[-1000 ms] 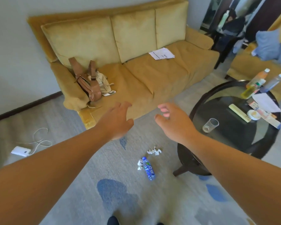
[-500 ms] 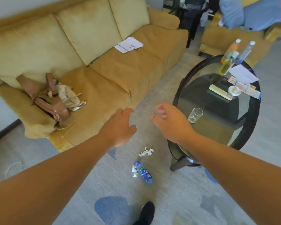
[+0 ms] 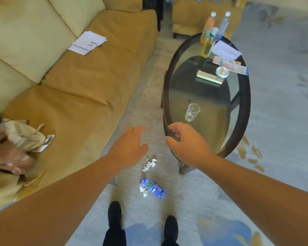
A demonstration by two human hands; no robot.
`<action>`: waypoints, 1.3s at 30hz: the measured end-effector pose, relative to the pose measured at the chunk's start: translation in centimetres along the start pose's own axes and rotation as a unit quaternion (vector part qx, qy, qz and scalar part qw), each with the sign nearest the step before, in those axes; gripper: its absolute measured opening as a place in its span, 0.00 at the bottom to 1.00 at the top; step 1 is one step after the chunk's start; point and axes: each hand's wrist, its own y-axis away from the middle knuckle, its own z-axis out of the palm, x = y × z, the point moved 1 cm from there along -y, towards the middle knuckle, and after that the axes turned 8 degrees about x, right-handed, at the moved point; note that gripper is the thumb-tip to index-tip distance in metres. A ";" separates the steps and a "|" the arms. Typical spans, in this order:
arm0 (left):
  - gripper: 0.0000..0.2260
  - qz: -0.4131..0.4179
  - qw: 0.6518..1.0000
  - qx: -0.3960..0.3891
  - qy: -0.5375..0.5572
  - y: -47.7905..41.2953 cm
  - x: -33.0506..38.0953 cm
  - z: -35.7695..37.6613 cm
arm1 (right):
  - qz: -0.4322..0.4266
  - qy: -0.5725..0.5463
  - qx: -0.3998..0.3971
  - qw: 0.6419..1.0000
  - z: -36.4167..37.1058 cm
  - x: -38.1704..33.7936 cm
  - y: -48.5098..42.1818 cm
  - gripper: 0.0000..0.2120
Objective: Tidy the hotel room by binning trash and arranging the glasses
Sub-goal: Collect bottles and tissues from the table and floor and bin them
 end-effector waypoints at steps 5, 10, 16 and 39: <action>0.24 0.043 0.997 -0.059 -0.004 -4.3 -4.3 2.3 | 0.090 -0.016 0.021 0.996 4.6 1.2 -0.4 0.21; 0.24 0.073 0.990 -0.117 -0.003 -7.3 -8.6 6.4 | 0.153 -0.029 0.037 0.987 10.5 3.9 -0.9 0.20; 0.23 0.089 0.985 -0.150 -0.007 -9.8 -13.9 15.9 | 0.194 -0.022 0.008 0.981 19.6 10.3 -2.6 0.20; 0.28 0.053 0.984 -0.166 -0.031 -20.1 -33.6 55.4 | 0.199 0.004 -0.075 0.977 52.9 38.9 -10.4 0.23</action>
